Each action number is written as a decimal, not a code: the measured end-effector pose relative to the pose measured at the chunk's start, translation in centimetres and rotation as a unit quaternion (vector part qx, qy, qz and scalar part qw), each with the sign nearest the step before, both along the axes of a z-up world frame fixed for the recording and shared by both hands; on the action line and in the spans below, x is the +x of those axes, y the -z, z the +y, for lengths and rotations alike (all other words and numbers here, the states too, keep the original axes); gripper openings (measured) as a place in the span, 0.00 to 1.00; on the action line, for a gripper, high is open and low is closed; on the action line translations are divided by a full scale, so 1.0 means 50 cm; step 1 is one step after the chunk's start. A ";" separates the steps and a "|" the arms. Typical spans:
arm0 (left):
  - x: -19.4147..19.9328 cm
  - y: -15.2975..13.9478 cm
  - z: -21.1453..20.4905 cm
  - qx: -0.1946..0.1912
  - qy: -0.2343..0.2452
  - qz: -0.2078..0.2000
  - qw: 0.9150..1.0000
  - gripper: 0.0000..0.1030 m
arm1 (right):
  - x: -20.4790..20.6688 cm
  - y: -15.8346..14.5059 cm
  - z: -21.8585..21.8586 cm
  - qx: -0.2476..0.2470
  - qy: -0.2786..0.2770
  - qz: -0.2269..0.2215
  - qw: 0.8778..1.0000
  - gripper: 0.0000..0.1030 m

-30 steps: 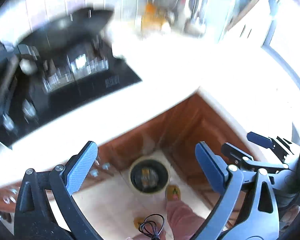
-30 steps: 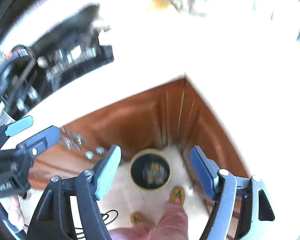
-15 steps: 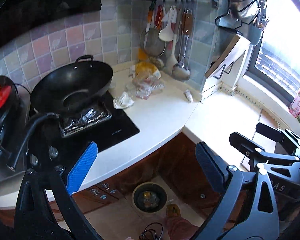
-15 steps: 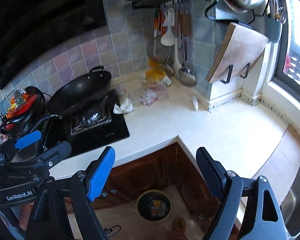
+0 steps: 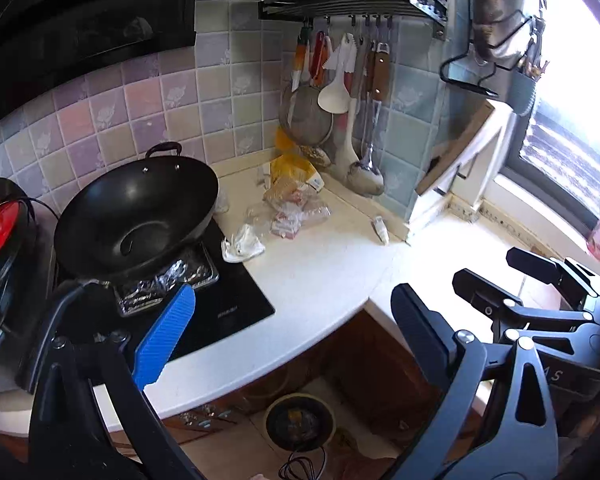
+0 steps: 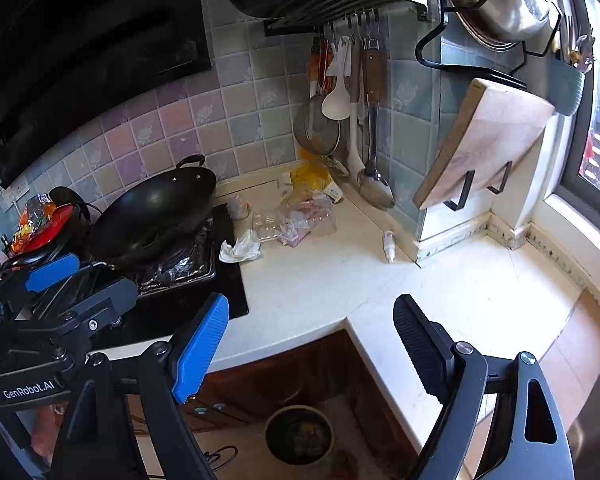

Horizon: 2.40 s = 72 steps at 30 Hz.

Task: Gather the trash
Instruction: 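Raise both tools back up toward the counter trash, then grasp the clear plastic clamshell container with the right tool while the left tool closes beside it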

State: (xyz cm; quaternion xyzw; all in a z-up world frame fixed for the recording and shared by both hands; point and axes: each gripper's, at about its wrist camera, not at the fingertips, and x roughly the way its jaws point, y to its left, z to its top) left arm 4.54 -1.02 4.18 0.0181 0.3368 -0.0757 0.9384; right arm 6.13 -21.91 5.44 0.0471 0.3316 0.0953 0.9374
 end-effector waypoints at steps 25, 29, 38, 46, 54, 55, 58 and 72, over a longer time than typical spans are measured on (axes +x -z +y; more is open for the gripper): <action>0.486 0.399 -0.020 0.003 -0.167 0.110 0.980 0.65 | 0.626 0.299 -0.025 0.004 -0.082 0.090 0.993 0.83; 0.547 0.464 -0.012 0.038 -0.188 0.107 0.976 0.64 | 0.754 0.382 0.010 0.035 -0.088 0.112 0.989 0.83; 0.634 0.517 -0.004 0.073 -0.207 0.107 0.970 0.64 | 0.957 0.529 0.042 0.192 -0.058 0.207 0.958 0.83; 0.667 0.534 -0.023 0.082 -0.189 0.117 0.972 0.64 | 1.047 0.595 0.075 0.246 -0.015 0.229 0.942 0.86; 0.669 0.552 -0.019 0.069 -0.198 0.132 0.969 0.46 | 1.066 0.566 0.109 0.227 -0.013 0.187 0.956 0.71; 0.669 0.551 -0.017 0.067 -0.199 0.131 0.969 0.43 | 1.059 0.557 0.105 0.227 -0.014 0.180 0.957 0.64; 0.668 0.550 -0.016 0.061 -0.199 0.133 0.969 0.21 | 1.041 0.533 0.101 0.213 -0.015 0.163 0.963 0.61; 0.584 0.519 -0.054 0.052 -0.168 0.125 0.976 0.00 | 0.893 0.404 0.053 0.177 -0.078 0.069 0.979 0.32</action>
